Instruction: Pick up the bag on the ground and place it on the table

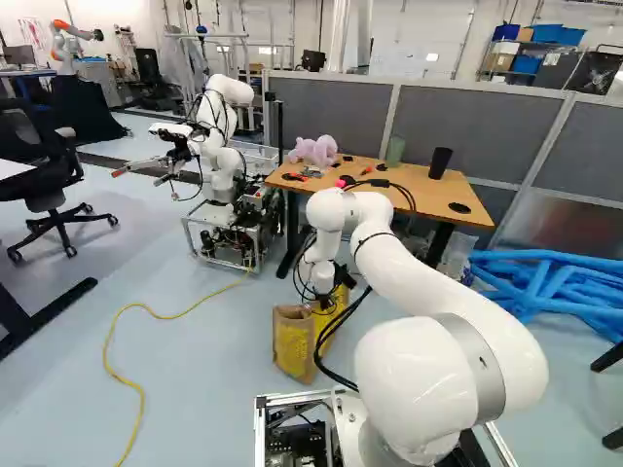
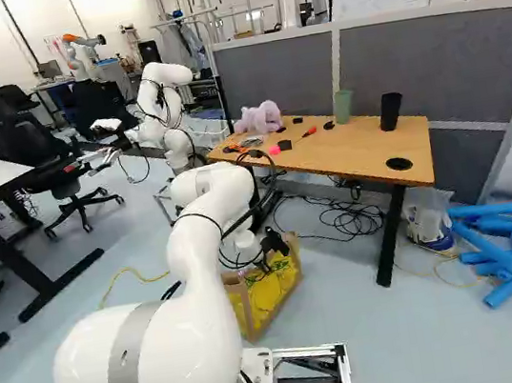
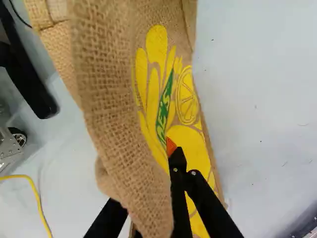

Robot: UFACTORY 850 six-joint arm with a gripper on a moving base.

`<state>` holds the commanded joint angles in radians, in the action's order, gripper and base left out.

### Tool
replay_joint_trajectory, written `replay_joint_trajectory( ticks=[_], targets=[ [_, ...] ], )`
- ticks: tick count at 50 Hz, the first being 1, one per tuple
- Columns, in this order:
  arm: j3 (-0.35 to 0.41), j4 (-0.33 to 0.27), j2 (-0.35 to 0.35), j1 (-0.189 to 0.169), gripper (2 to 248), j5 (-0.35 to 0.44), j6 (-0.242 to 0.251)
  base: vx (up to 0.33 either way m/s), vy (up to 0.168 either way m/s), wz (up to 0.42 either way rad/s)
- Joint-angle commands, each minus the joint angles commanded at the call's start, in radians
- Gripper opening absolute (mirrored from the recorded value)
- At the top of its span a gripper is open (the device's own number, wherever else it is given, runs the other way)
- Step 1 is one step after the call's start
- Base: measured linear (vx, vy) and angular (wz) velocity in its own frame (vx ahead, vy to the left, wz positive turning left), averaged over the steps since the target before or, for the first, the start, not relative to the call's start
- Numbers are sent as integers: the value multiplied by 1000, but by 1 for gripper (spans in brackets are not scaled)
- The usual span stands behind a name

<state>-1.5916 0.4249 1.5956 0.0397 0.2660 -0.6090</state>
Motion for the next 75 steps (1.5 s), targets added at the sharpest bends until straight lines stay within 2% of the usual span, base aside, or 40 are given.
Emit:
replay_joint_trajectory(
  ticks=[29, 75],
  targets=[
    [108, 0, -111, 0, 32, -2, 0, 0, 0, 0],
    [262, 0, -284, 0, 32, -81, 0, 0, 0, 0]
  ],
)
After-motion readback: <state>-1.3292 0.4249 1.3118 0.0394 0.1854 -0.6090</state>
